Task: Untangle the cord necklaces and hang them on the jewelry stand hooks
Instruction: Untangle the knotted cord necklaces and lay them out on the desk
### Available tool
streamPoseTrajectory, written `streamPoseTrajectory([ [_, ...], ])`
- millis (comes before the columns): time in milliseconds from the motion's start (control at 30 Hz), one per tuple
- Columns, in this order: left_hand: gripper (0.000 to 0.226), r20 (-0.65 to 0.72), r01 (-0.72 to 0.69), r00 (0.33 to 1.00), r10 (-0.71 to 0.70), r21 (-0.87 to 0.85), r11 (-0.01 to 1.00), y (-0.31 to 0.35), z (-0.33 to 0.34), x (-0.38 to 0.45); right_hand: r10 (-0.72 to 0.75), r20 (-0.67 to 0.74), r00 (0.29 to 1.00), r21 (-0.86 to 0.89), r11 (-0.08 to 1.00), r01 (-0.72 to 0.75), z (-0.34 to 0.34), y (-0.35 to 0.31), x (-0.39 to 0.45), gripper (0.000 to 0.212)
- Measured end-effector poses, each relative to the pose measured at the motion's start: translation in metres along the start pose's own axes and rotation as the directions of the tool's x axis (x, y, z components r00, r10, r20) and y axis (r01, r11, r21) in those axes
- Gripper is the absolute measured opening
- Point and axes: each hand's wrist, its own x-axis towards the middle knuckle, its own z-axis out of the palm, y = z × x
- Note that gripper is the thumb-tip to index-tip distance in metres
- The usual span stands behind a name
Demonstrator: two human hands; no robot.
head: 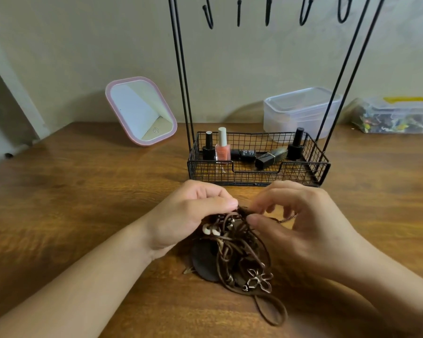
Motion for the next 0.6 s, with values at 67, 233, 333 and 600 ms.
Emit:
streamPoseTrajectory([
  [67, 0.032, 0.007, 0.013, 1.000, -0.013, -0.016, 1.000, 0.000, 0.000, 0.000, -0.015, -0.004, 1.000, 0.051, 0.999, 0.015, -0.003, 0.002, -0.001, 0.017],
  [233, 0.037, 0.008, 0.067, 0.998, -0.067, -0.179, 0.982, -0.001, -0.005, -0.001, 0.056, -0.131, 0.990, 0.422, 0.906, 0.004, -0.005, 0.000, -0.001, 0.010],
  [333, 0.024, -0.008, 0.067, 0.997, -0.070, -0.233, 0.970, 0.001, -0.004, -0.001, 0.101, -0.118, 0.988, 0.675, 0.738, 0.005, -0.005, 0.004, 0.000, 0.008],
  [600, 0.024, -0.050, 0.007, 0.998, -0.028, -0.372, 0.928, 0.000, -0.006, -0.001, 0.133, 0.150, 0.980, 0.919, 0.347, -0.188, -0.007, 0.014, 0.001, 0.032],
])
